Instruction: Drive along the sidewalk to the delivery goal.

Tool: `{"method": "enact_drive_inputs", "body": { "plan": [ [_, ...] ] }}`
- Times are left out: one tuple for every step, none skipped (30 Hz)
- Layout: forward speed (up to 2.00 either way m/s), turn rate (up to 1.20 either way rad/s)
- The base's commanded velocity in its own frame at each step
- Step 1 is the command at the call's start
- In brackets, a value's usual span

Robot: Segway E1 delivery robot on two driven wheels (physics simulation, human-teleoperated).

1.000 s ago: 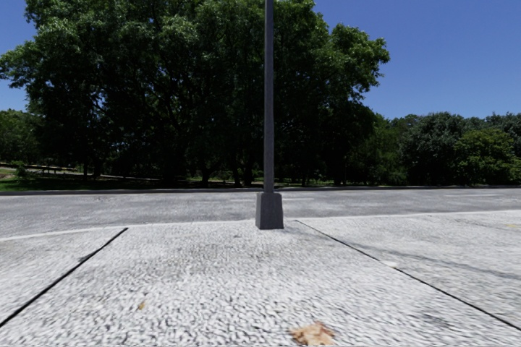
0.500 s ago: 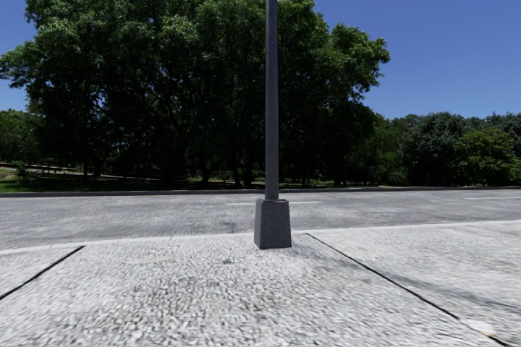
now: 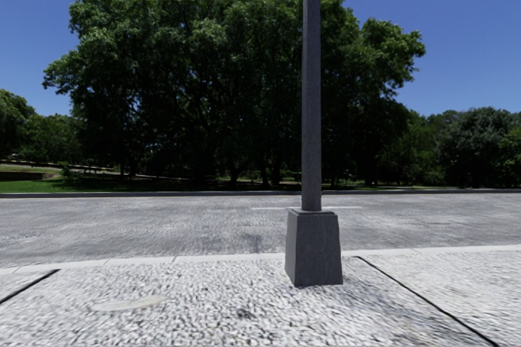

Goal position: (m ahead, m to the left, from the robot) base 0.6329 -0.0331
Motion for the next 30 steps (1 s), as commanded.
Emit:
{"method": "enact_drive_inputs", "body": {
  "plan": [
    [1.68,0.37],
    [1.66,0.37],
    [1.65,0.37],
    [1.65,0.37],
    [1.65,0.37],
    [1.65,0.33],
    [1.65,0.21],
    [1.63,0.17],
    [1.56,0.15],
    [1.56,0.15],
    [1.47,0.00],
    [1.39,0.00],
    [1.37,0.00],
    [1.37,0.00],
    [1.36,0.00],
    [1.34,0.00],
    [1.31,0.00],
    [1.27,0.00],
    [1.27,0.00],
    [1.12,0.00],
    [0.00,0.00],
    [0.00,0.00],
    [0.00,0.00],
    [0.00,0.00],
    [0.00,0.00],
    [0.00,0.00],
    [0.00,0.00],
    [0.00,0.00],
    [0.00,0.00],
    [0.00,0.00]
  ]
}}
